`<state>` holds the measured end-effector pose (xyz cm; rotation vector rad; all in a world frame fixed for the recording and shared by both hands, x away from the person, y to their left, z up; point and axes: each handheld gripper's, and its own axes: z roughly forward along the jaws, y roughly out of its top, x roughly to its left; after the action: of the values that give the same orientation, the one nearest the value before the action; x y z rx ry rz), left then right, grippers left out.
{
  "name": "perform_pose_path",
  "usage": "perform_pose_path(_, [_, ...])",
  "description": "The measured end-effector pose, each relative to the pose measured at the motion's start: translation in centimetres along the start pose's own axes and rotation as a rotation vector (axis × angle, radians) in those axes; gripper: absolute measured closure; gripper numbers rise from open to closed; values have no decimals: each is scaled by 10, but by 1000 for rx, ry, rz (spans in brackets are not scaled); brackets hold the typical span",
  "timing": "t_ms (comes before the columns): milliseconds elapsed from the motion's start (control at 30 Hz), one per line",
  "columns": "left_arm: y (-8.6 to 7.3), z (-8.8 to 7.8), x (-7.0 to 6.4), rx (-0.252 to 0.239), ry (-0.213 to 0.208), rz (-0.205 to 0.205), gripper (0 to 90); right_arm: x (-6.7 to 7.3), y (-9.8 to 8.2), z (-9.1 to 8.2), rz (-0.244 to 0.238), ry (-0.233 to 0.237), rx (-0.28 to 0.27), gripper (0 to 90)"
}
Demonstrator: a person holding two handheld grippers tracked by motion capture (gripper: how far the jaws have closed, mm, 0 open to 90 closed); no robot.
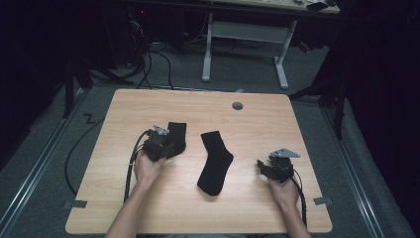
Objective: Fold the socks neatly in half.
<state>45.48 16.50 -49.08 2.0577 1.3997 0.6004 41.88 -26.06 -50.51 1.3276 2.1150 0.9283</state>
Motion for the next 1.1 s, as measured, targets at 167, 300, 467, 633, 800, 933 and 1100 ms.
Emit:
perform_pose_path(167, [0,1,-4,-8,-19,31,646,0,0,0,5,3,0,445])
perform_pose_path(300, [0,3,-5,-19,-40,36,769,-1,0,0,10,7,0,444])
perform_pose_path(467, [5,2,-9,23,-15,78,874,-1,0,0,10,7,1,444])
perform_pose_path(633, [14,3,-12,76,-21,91,885,-1,0,0,10,8,1,442])
perform_pose_path(800, [16,-6,-8,42,-49,62,889,-1,0,0,9,9,1,440])
perform_pose_path(933, [22,-26,-7,-21,-81,44,890,-1,0,0,8,11,2,439])
perform_pose_path(1100, [29,-48,-6,-101,-119,22,890,-1,0,0,7,10,2,438])
